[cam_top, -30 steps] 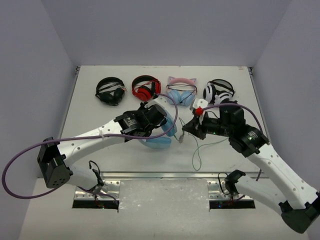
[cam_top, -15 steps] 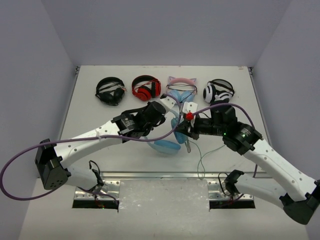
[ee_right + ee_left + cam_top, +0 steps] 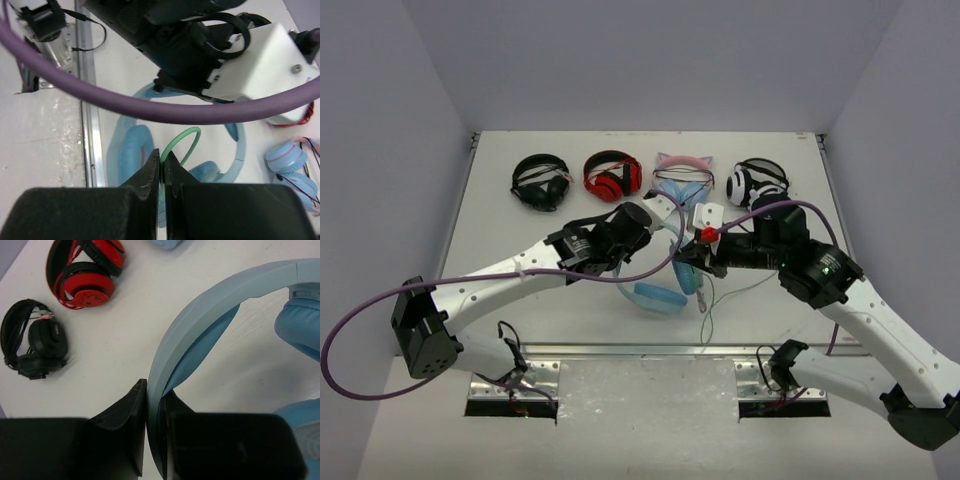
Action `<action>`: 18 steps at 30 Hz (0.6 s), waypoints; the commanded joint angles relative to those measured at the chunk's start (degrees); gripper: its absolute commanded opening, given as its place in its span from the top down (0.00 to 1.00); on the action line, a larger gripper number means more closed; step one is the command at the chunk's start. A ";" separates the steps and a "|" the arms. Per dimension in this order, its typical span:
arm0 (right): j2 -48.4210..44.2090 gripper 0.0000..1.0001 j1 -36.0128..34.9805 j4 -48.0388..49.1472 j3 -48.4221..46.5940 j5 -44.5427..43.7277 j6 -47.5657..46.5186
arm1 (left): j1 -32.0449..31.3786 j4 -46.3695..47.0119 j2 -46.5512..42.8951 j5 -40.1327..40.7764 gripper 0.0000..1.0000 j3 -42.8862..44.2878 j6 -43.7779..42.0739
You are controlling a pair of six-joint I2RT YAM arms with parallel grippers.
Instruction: Wrap the headphones
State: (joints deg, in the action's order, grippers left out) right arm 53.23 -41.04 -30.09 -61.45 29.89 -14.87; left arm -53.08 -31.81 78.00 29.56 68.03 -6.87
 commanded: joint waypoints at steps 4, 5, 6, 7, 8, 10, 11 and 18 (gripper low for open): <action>0.55 0.99 -0.27 1.87 -2.71 -15.46 -5.95 | -0.88 5.36 -3.54 -13.12 0.99 -1.14 -1.39; 1.25 0.99 -0.27 1.79 -2.54 -16.35 -6.65 | -0.97 5.44 -4.08 -13.82 1.00 -1.67 -1.56; 1.61 0.99 -0.19 1.61 -2.53 -18.44 -6.83 | -1.06 5.62 -4.43 -14.53 0.99 -1.76 -2.00; 2.05 0.99 -0.18 1.52 -2.36 -19.33 -6.92 | -1.24 5.80 -5.30 -15.58 0.99 -1.93 -2.09; 2.40 0.99 -0.18 1.87 -1.66 -20.39 -7.45 | -1.32 5.88 -5.66 -16.28 0.99 -2.20 -2.26; 2.75 0.99 -0.18 2.66 -0.78 -23.64 -7.71 | -1.59 5.89 -6.45 -17.78 0.99 -2.46 -2.88; 2.75 0.99 -0.27 3.80 0.27 -24.52 -7.98 | -2.11 5.89 -6.63 -18.22 0.99 -2.81 -2.97; 3.89 0.99 -0.19 4.69 0.90 -22.86 -7.54 | -3.17 5.45 -6.72 -20.42 0.99 -2.64 -3.41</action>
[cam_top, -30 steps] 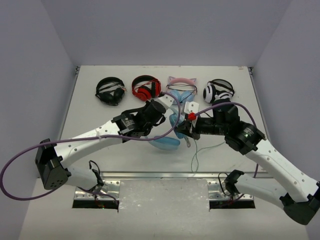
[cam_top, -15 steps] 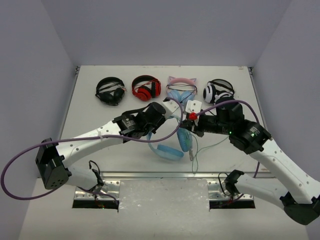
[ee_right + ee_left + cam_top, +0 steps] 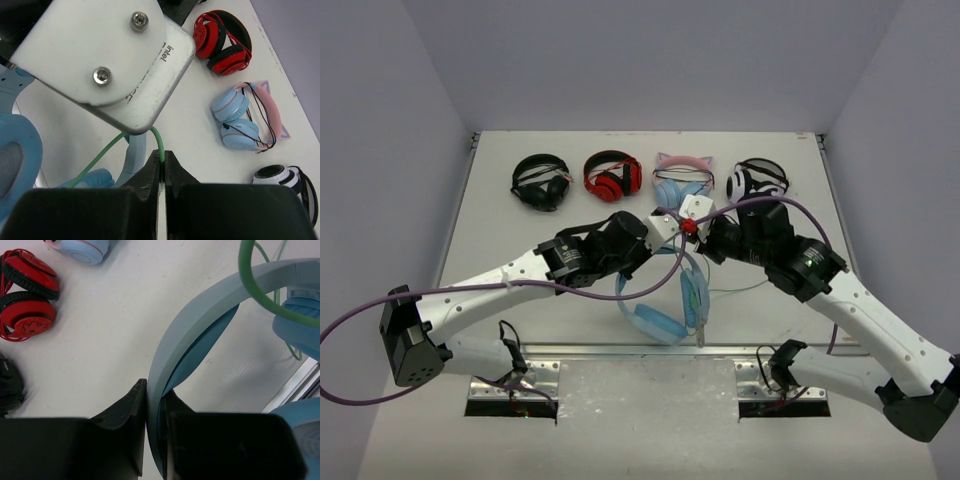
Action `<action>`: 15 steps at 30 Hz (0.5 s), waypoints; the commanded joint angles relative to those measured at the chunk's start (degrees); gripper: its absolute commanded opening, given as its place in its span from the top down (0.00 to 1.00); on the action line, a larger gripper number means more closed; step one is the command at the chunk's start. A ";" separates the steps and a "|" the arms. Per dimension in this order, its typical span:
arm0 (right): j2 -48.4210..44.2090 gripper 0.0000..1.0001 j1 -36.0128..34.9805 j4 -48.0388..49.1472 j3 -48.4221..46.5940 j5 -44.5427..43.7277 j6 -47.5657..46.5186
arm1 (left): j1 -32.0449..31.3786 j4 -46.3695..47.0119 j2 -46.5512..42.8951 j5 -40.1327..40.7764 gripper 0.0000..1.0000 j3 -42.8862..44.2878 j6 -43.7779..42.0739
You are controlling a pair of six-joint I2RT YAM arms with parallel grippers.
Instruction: Wrap the headphones
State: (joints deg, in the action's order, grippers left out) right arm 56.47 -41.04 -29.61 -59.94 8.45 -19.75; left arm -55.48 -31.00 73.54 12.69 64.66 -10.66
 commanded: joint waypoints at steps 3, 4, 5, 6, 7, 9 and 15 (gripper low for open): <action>0.93 0.99 -0.10 4.38 0.08 -3.17 -2.14 | -0.77 4.81 -2.96 -2.14 0.99 0.64 0.63; 0.40 0.99 -0.01 5.86 1.66 -6.13 -1.79 | -0.77 5.16 -3.22 -0.31 0.99 0.38 0.90; 0.05 0.99 0.25 6.66 2.45 -7.55 -1.26 | -0.77 5.25 -3.57 0.31 1.00 0.29 0.99; -0.21 0.99 2.00 7.19 2.90 -8.00 -0.48 | -0.77 5.43 -4.53 0.84 1.00 0.11 1.07; -0.30 0.99 3.67 7.28 3.34 -6.70 1.80 | -0.77 5.69 -4.98 0.76 0.99 0.02 1.25; -0.31 0.99 7.80 7.72 3.87 -5.55 4.00 | -0.68 5.95 -6.47 0.85 1.00 -0.06 1.43; -0.30 0.99 9.22 9.48 6.07 -7.39 7.96 | -0.68 6.83 -10.33 -0.82 0.99 -0.42 1.78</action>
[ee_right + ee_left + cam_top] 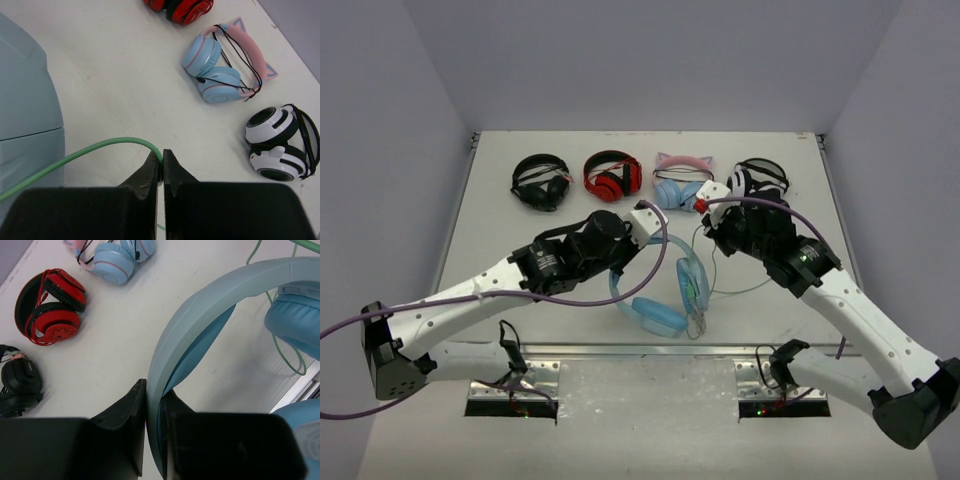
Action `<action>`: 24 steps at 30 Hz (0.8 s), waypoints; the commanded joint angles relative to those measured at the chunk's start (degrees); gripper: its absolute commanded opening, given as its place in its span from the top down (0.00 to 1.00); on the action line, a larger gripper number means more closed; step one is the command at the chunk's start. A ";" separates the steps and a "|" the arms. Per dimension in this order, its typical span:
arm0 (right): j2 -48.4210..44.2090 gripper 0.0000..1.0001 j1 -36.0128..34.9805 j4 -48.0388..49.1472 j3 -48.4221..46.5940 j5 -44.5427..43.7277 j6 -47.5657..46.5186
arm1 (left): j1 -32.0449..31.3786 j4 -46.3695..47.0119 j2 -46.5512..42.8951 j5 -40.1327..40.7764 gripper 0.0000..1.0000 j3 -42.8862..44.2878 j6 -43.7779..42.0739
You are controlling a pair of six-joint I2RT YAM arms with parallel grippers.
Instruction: Wrap the headphones
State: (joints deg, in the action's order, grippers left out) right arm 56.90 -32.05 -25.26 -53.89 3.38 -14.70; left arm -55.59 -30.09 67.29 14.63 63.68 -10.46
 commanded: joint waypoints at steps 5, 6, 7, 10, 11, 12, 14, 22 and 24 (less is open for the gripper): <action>-4.51 0.99 0.41 9.78 3.34 4.69 6.52 | -0.57 7.85 -6.81 -0.58 0.99 1.53 4.82; -5.22 0.99 0.50 12.22 4.22 8.28 6.87 | -0.57 7.94 -7.08 0.21 1.00 2.32 5.88; -5.83 0.99 0.59 13.47 5.88 9.53 7.92 | -0.57 8.11 -7.43 0.22 1.00 3.98 8.15; -7.86 0.95 1.20 18.04 8.44 10.60 10.38 | -0.57 7.68 -8.66 0.04 1.00 7.67 11.67; -8.56 0.87 2.16 19.44 9.23 11.29 11.26 | -0.57 7.15 -9.10 0.57 1.00 8.64 14.04; -9.70 0.84 2.87 22.94 10.98 14.17 13.27 | -0.66 6.36 -9.19 1.35 1.00 10.65 14.93; -10.06 0.73 4.62 28.04 13.10 17.00 17.31 | -0.57 6.09 -10.06 1.89 0.99 12.25 17.48; 1.79 0.51 5.51 59.68 21.28 28.35 34.80 | -0.57 4.95 -10.95 5.31 1.00 20.34 26.97; 6.71 0.52 5.60 66.95 21.72 30.63 38.58 | -0.57 4.51 -11.12 8.37 1.00 22.61 28.73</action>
State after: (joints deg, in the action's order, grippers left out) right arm 59.83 -26.70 23.27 -32.95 28.97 14.46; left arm -55.66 -31.14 57.65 19.38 81.62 10.55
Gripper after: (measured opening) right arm 0.480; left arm 0.102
